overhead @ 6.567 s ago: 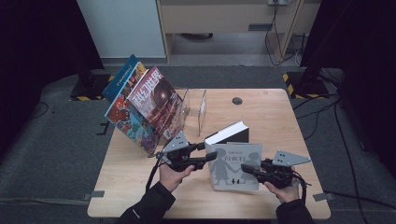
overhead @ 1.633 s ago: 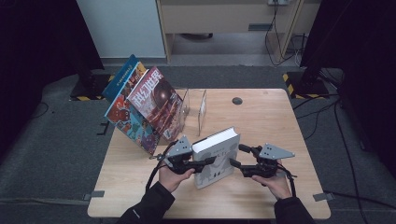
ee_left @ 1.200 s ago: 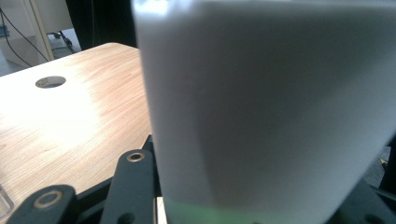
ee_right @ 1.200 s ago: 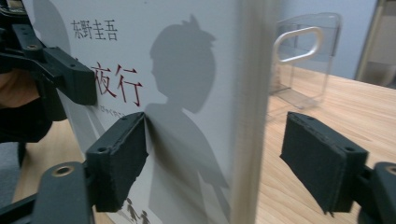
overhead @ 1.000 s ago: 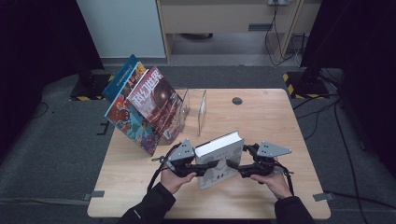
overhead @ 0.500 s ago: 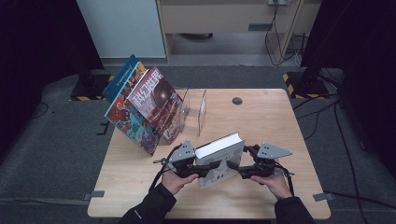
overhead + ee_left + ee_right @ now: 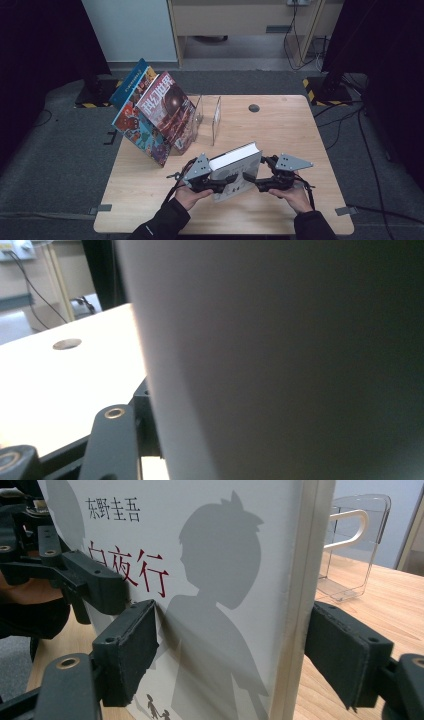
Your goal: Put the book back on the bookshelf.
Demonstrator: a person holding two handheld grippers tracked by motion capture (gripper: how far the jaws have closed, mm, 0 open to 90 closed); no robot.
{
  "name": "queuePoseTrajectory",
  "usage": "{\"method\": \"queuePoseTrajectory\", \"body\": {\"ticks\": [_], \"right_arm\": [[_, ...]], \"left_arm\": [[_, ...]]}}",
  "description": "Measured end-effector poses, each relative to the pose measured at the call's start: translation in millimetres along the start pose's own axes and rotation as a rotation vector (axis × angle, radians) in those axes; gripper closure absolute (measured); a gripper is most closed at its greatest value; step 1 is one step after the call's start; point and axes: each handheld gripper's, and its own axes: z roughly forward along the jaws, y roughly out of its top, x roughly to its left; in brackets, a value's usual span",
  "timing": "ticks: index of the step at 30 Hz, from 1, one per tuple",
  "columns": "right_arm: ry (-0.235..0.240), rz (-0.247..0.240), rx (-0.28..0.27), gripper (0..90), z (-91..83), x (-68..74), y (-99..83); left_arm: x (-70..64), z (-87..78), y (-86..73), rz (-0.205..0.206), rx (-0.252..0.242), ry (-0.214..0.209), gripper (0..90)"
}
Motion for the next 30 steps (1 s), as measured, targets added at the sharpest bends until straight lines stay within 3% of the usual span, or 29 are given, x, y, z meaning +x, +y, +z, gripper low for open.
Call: {"method": "queuePoseTrajectory", "body": {"ticks": [2, 4, 6, 8, 13, 16, 18, 20, 22, 23, 25, 30], "right_arm": [[-0.004, 0.002, -0.002, 22.5, 0.4, -0.1, -0.1], [-0.005, 0.002, -0.002, 22.6, 0.4, 0.1, -0.1], [-0.002, 0.002, 0.0, 22.5, 0.0, 0.4, 0.0], [-0.001, 0.002, 0.001, 22.5, -0.3, 0.7, -0.1], [-0.002, 0.004, 0.0, 22.3, 0.0, 0.5, -0.1], [-0.002, 0.006, 0.002, 22.2, -0.2, 0.5, 0.0], [0.0, 0.007, 0.001, 22.2, -0.1, 0.5, 0.0], [-0.004, 0.01, 0.0, 22.2, 0.2, 0.3, -0.1], [-0.003, 0.011, 0.003, 22.2, 0.1, 0.0, -0.1], [-0.003, 0.013, 0.002, 22.2, 0.2, 0.1, -0.2], [-0.004, 0.014, -0.001, 22.1, 0.2, 0.3, -0.4], [-0.002, 0.009, 0.001, 22.1, -0.6, 1.2, -0.4]], "left_arm": [[-0.9, 0.3, 0.1, -0.006, -0.002, -0.006, 37.9], [-1.4, 1.5, -0.8, -0.028, -0.005, -0.039, 35.6], [-1.4, 3.1, -1.8, -0.084, 0.01, -0.076, 29.5], [-1.3, 3.2, -2.3, -0.12, -0.01, -0.099, 23.2], [-2.7, 2.7, -1.1, -0.144, -0.035, -0.158, 8.0], [-3.2, 3.2, -0.2, -0.181, -0.035, -0.166, 2.7], [-4.3, 3.4, -0.1, -0.174, -0.028, -0.159, 1.8], [-7.2, 3.8, -0.3, -0.136, -0.005, -0.12, 2.6], [-7.3, 4.0, -1.1, -0.142, -0.015, -0.112, 2.4], [-7.3, 4.0, -1.0, -0.145, -0.015, -0.111, 3.5], [-6.3, 3.4, -3.2, -0.125, -0.038, -0.155, 0.0], [-7.5, 2.9, -7.3, -0.081, -0.079, -0.142, 1.4]]}}
